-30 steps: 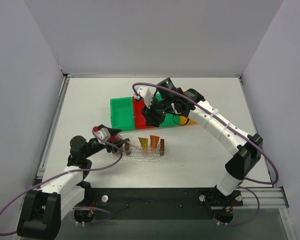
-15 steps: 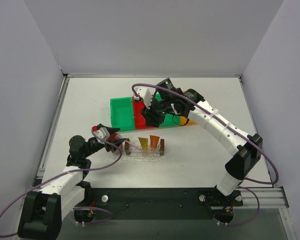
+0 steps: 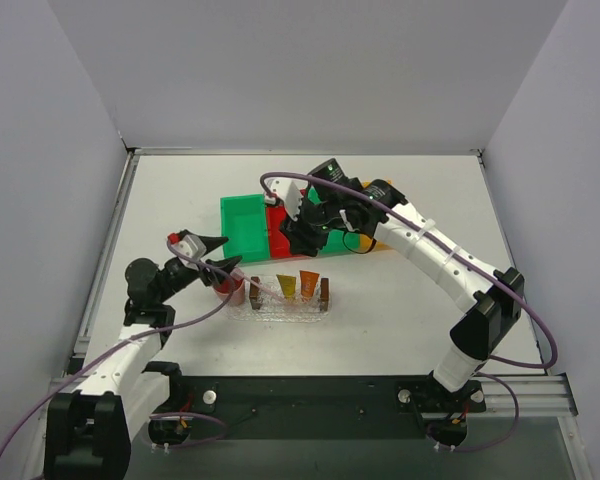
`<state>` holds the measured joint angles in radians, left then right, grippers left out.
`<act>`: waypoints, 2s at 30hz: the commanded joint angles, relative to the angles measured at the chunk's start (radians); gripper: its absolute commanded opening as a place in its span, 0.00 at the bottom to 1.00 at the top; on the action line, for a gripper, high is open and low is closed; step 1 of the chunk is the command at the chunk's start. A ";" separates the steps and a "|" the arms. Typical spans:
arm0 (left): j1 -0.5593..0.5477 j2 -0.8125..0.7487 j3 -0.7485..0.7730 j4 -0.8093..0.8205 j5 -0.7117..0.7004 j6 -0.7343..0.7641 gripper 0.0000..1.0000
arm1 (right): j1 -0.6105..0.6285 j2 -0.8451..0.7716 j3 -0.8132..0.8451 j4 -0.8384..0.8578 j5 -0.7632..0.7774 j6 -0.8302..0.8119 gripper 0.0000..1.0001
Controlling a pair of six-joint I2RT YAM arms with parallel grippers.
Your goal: Prepare toiletry sets of a toothbrush and toothpaste on the tray
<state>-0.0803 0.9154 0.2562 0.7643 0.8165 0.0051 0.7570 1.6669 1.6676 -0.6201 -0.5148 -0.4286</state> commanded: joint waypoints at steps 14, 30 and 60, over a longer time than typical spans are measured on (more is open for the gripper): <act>0.231 -0.053 0.270 -0.418 -0.073 -0.094 0.65 | 0.211 0.095 0.138 -0.030 0.140 -0.009 0.32; 0.476 -0.044 0.333 -0.493 -0.051 -0.195 0.66 | 0.245 0.309 0.267 -0.009 0.193 0.034 0.37; 0.610 0.002 0.311 -0.399 0.065 -0.246 0.66 | 0.211 0.501 0.399 0.028 0.022 0.140 0.38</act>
<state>0.5179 0.9150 0.5488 0.3046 0.8539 -0.2306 0.9653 2.1571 2.0159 -0.5892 -0.4618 -0.2955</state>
